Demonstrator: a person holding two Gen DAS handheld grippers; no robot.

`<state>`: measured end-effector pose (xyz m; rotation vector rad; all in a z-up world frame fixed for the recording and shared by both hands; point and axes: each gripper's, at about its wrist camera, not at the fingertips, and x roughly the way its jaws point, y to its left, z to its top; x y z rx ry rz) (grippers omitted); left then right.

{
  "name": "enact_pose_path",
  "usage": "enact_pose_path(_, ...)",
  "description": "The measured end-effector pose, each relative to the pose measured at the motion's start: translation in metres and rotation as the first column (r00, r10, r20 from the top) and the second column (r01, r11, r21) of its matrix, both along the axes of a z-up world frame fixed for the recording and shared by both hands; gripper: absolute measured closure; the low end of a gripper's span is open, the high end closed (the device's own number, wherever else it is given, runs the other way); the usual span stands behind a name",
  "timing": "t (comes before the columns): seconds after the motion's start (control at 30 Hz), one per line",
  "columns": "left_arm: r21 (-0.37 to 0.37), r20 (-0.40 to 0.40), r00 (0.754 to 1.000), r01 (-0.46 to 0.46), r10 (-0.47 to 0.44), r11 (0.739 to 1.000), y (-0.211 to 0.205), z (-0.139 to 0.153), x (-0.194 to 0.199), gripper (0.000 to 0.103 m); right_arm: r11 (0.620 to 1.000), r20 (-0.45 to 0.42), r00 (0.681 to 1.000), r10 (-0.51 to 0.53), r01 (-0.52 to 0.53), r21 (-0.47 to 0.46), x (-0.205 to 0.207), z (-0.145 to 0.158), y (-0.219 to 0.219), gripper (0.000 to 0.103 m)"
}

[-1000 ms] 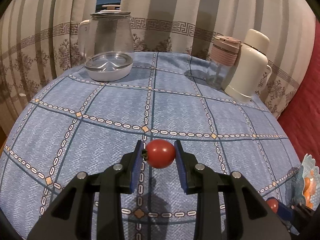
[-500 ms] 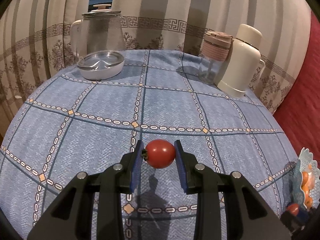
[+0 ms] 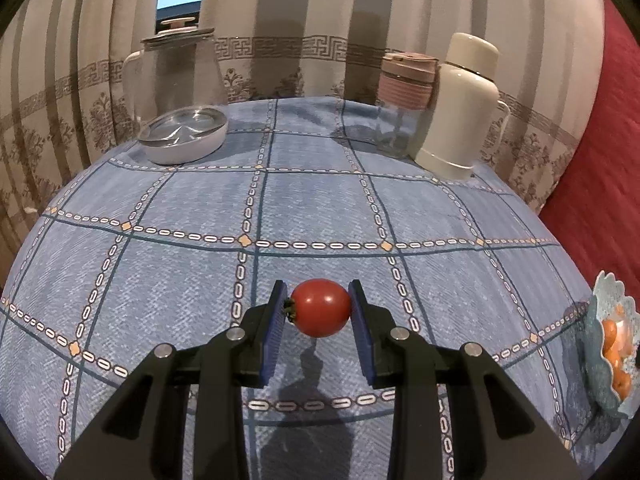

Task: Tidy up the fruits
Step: 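Carry the tomato into the white basket with the right gripper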

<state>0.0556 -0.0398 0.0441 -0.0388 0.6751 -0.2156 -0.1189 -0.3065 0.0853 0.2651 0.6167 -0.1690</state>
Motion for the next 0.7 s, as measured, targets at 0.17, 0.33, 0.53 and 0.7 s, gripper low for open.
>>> enact_pose_path(0.17,0.014,0.005,1.0,0.019,-0.019,1.0,-0.007,-0.001,-0.005,0.071,0.998,0.014,0.998,-0.066,0.066,-0.006,-0.015,0.003,-0.023,0.076)
enact_pose_path(0.33,0.025,0.013,0.999,0.037,-0.037,0.999,-0.014,-0.001,-0.011,0.071,0.995,0.022,0.995,-0.099,0.099,-0.007,-0.025,0.005,-0.036,0.076)
enact_pose_path(0.53,0.037,0.023,0.997,0.067,-0.068,0.997,-0.024,-0.001,-0.021,0.071,0.993,0.03,0.993,-0.116,0.116,0.0,-0.03,0.005,-0.04,0.076)
enact_pose_path(0.7,0.046,0.035,0.994,0.097,-0.099,0.994,-0.033,0.0,-0.03,0.071,0.992,0.034,0.992,-0.125,0.125,0.004,-0.033,0.004,-0.042,0.076)
